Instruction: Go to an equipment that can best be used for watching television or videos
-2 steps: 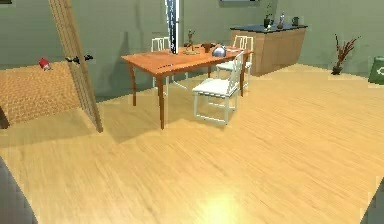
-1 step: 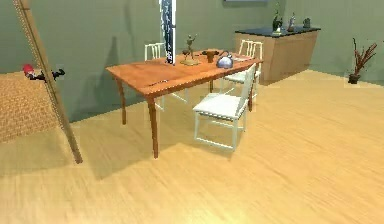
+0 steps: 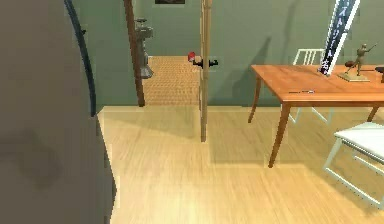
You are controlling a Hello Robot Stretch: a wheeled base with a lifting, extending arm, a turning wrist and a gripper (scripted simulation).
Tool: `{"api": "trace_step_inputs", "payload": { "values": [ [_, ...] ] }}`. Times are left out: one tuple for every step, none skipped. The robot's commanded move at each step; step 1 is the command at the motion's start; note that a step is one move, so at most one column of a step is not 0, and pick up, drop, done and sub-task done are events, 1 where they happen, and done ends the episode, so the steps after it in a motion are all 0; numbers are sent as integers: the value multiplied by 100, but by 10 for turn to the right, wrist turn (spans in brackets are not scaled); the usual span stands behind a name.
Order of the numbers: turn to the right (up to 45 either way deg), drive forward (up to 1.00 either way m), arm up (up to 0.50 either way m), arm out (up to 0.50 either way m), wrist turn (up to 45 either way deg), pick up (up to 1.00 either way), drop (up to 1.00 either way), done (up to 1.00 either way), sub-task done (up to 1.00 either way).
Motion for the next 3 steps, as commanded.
{"api": "trace_step_inputs", "payload": {
  "values": [
    [0, 100, 0, 0, 0, 0, 0, 0, 0],
    [0, 30, 0, 0, 0, 0, 0, 0, 0],
    [-300, 0, 0, 0, 0, 0, 0, 0, 0]
  ]
}}
